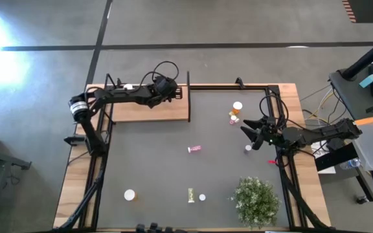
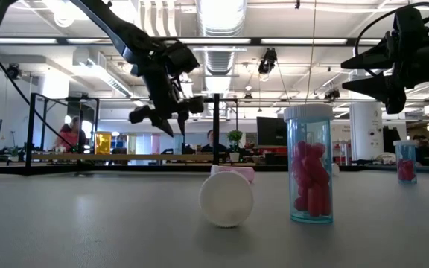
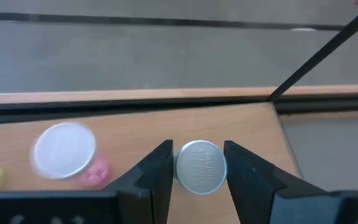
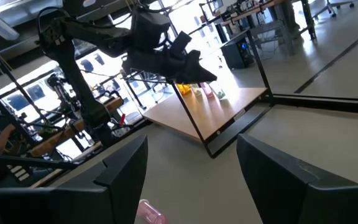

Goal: Pick and place medicine bottles onto shelf by color
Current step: Put the top left blue pill bottle on the shelf, then put the bottom orange pill bottle on the shelf aligned with the other orange pill bottle

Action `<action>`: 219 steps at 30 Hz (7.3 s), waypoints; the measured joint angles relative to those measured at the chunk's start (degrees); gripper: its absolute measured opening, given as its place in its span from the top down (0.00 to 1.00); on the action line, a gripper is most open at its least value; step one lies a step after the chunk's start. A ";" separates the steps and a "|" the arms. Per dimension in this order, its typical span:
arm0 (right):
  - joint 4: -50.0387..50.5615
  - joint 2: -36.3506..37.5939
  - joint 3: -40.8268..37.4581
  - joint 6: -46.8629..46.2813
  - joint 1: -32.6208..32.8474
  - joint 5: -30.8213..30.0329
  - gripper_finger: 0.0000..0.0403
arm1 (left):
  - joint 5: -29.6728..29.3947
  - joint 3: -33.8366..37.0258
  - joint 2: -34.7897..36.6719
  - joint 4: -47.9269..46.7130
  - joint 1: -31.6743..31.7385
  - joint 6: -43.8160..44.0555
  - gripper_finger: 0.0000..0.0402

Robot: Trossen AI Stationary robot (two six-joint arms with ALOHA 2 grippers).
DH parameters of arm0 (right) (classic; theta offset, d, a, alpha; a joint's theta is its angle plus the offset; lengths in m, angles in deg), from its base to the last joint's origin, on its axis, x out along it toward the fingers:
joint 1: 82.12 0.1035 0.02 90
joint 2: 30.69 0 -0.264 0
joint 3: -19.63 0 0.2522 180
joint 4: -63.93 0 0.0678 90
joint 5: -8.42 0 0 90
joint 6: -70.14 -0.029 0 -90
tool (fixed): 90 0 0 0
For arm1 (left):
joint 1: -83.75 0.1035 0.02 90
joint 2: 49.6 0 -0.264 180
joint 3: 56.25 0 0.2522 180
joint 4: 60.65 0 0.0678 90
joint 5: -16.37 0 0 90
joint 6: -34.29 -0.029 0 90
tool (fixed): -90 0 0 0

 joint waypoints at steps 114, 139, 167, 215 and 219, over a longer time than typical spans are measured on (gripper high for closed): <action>0.03 0.00 0.00 0.01 0.01 0.00 0.41 | 35.93 1.25 9.76 -44.85 -65.27 108.10 0.43; 0.04 0.00 0.00 0.02 0.02 0.00 0.41 | 38.60 2.36 9.76 -41.29 -73.56 120.15 0.11; 0.03 0.00 0.00 0.00 0.01 0.00 0.41 | 35.97 8.01 9.76 -35.66 -73.74 122.68 0.50; 0.02 0.01 0.00 0.02 0.00 0.00 0.41 | 22.60 8.14 23.49 -54.56 -5.46 40.93 0.53; 0.02 0.00 0.00 0.02 0.02 0.00 0.41 | 22.57 8.14 23.49 -53.32 0.97 34.95 0.53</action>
